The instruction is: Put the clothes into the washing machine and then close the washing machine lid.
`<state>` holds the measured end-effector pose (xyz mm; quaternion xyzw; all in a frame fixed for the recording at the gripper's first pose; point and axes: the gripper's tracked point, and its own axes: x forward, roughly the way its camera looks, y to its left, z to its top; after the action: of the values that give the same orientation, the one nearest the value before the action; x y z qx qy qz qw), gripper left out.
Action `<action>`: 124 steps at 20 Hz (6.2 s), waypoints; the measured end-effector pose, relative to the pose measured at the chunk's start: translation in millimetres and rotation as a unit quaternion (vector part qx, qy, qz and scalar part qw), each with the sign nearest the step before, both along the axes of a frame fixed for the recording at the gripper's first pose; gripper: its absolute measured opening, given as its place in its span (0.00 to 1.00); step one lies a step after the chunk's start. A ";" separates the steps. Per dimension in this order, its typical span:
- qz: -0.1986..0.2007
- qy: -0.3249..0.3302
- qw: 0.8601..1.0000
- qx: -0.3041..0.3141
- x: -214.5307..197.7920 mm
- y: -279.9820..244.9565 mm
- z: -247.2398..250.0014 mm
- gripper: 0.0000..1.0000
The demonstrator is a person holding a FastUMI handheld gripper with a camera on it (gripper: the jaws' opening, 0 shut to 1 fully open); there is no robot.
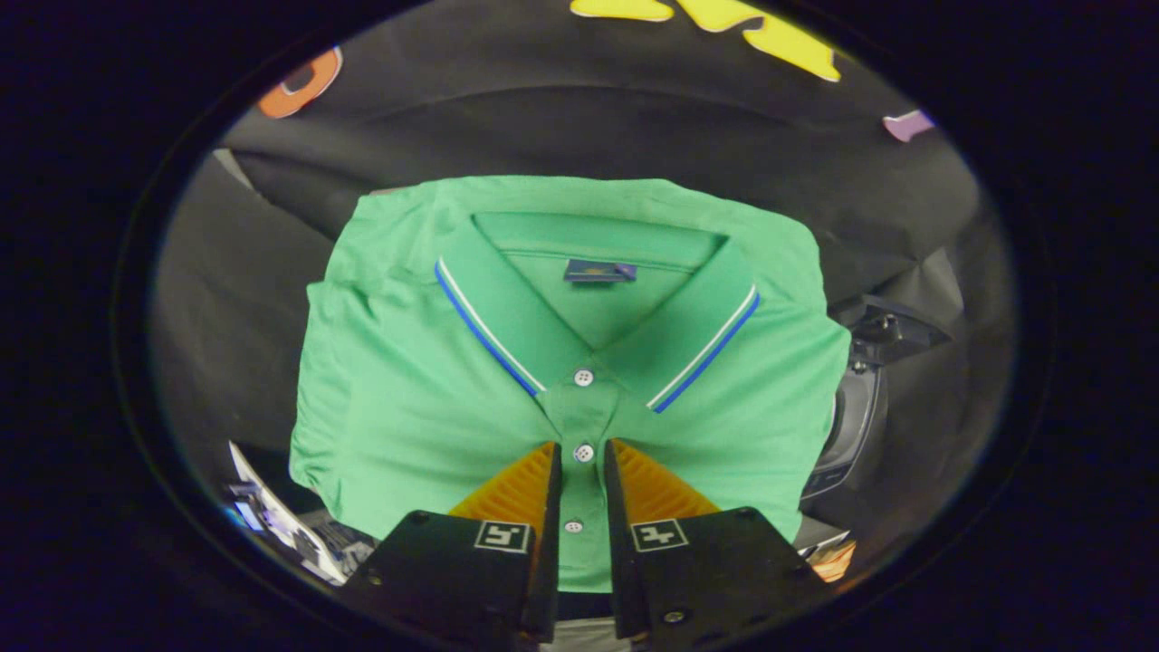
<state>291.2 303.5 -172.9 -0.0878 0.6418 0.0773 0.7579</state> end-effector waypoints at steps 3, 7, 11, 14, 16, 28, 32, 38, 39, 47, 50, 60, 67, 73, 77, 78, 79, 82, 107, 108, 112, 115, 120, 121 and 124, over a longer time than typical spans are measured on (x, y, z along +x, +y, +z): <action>0.015 0.018 0.999 0.023 -0.9 -0.5 0.3 0.11; 0.017 0.043 0.998 0.049 1.6 0.2 6.0 0.08; 0.032 0.034 0.997 0.067 3.9 2.3 32.3 0.08; 0.032 0.030 0.995 0.092 11.8 5.1 58.8 0.08; 0.039 0.022 0.993 0.112 18.4 6.5 76.3 0.08; 0.044 -0.063 0.978 0.195 23.8 2.7 207.7 0.08; 0.043 -0.103 0.972 0.208 20.4 -9.5 258.4 0.08; 0.028 -0.153 0.963 0.219 7.4 -46.7 319.5 0.08; 0.026 -0.160 0.963 0.216 4.1 -55.9 327.3 0.08; -0.026 -0.213 0.958 0.189 -19.8 -133.4 366.7 0.08; -0.056 -0.224 0.956 0.180 -26.7 -163.9 365.4 0.08; -0.133 -0.217 0.955 0.155 -41.5 -258.3 338.4 0.08; -0.127 -0.169 0.966 0.149 -23.7 -300.2 269.0 0.08; -0.100 -0.123 0.974 0.164 0.1 -320.3 208.1 0.08; -0.080 -0.108 0.979 0.151 13.4 -333.0 163.7 0.08; -0.078 -0.100 0.980 0.151 14.2 -335.2 152.6 0.08; -0.077 -0.093 0.981 0.151 16.8 -336.7 140.7 0.08; -0.088 -0.074 0.982 0.147 27.0 -346.1 110.3 0.08; -0.104 -0.083 0.984 0.116 68.4 -398.4 -128.3 0.08; -0.104 -0.081 0.985 0.111 67.7 -400.9 -137.1 0.08; -0.098 -0.078 0.988 0.092 61.8 -408.1 -168.4 0.09; -0.095 -0.084 0.986 0.108 61.4 -401.2 -173.9 0.16; -0.042 -0.121 0.985 0.114 61.2 -390.5 -138.9 0.45; -0.035 -0.119 0.986 0.112 58.2 -388.7 -129.6 0.56; -0.022 -0.140 0.984 0.106 57.7 -381.2 -103.8 0.80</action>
<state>348.9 -77.7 -276.7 -0.0029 0.5188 0.1154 0.8470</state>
